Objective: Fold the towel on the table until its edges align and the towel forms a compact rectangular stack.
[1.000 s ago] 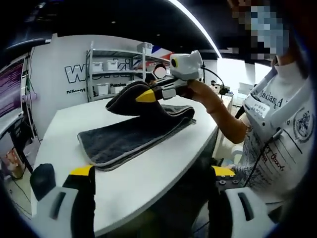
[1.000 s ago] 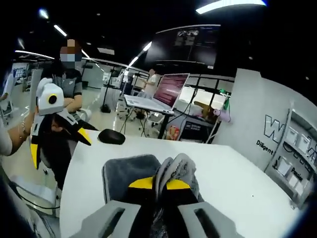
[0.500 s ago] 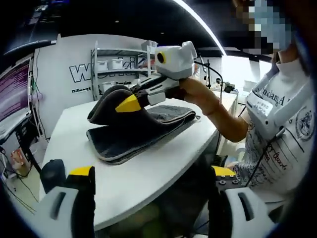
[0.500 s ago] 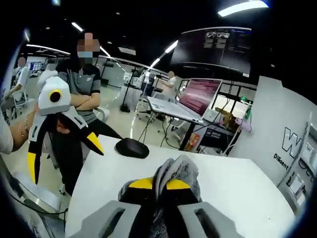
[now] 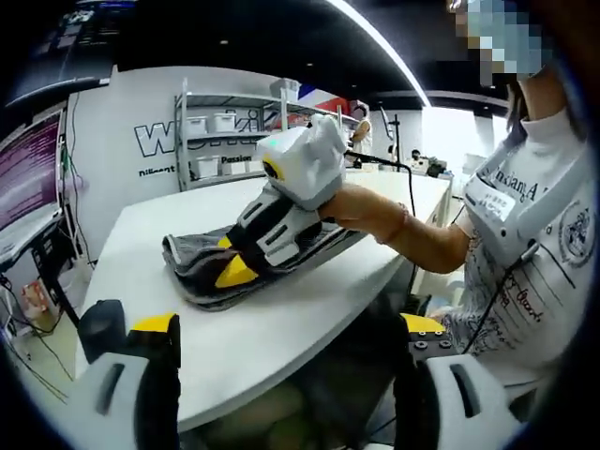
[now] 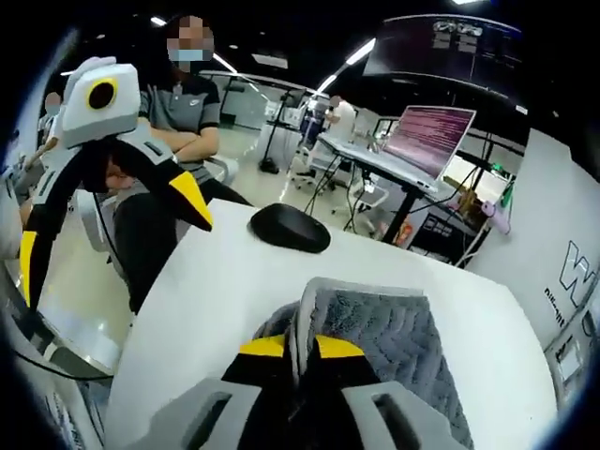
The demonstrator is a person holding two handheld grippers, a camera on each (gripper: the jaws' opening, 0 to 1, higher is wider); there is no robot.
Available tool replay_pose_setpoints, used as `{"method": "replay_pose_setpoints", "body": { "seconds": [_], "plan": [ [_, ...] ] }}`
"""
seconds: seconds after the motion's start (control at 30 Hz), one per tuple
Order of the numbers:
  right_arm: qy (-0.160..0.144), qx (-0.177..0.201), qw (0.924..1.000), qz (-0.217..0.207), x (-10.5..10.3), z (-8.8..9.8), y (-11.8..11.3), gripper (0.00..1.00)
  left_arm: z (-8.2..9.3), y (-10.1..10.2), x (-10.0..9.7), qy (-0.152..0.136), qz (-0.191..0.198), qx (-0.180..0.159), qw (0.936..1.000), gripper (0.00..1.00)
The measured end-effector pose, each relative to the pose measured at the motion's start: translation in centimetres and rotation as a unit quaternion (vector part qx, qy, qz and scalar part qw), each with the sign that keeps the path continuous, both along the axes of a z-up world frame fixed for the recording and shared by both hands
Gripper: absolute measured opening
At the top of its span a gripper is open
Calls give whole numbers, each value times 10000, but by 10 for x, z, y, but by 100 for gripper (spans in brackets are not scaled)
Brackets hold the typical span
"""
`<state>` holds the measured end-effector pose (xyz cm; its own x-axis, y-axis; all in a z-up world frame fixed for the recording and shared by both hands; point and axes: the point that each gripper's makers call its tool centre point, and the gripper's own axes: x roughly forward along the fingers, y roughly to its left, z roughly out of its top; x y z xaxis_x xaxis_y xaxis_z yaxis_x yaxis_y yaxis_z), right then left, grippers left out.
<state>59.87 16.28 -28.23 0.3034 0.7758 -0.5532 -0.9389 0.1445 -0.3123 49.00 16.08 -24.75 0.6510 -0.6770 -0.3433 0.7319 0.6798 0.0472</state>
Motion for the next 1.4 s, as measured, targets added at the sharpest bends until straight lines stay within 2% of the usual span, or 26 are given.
{"method": "replay_pose_setpoints", "body": {
  "seconds": [0.13, 0.3, 0.37, 0.47, 0.57, 0.7, 0.8, 1.0, 1.13, 1.33, 1.4],
  "plan": [
    [288, -162, 9993, 146, -8, -5, -2, 25, 1, -1, 0, -7, 0, 13, 10000, 99],
    [214, -204, 9994, 202, -11, -2, -4, 33, -2, -3, 0, 19, -12, 10, 10000, 99],
    [227, -195, 9994, 179, -11, 0, -5, 42, -3, -5, 0, 42, -43, 4, 10000, 99],
    [225, -76, 9997, -21, -7, 8, -11, 59, -3, -8, 1, 53, -99, 41, 9999, 99],
    [165, -9, 9997, -182, -2, 17, -22, 70, -3, -10, 3, 54, -123, 51, 9999, 99],
    [365, 309, 9984, -299, -5, 33, -40, 81, -3, -14, 6, 66, -166, 73, 9998, 99],
    [492, 298, 9976, -383, -7, 35, -60, 88, -1, -18, 8, 52, -209, 83, 9997, 99],
    [575, 375, 9952, -704, -7, 37, -108, 92, 1, -28, 15, 9, -288, 95, 9995, 99],
    [588, 286, 9939, -892, -9, 33, -148, 99, 3, -40, 20, -6, -409, 86, 9991, 99],
    [753, 223, 9900, -1169, -11, 27, -201, 99, 3, -57, 30, 23, -600, 131, 9981, 99],
    [821, 268, 9860, -1428, -10, 25, -228, 99, 4, -61, 31, 26, -663, 104, 9977, 99]
  ]
}}
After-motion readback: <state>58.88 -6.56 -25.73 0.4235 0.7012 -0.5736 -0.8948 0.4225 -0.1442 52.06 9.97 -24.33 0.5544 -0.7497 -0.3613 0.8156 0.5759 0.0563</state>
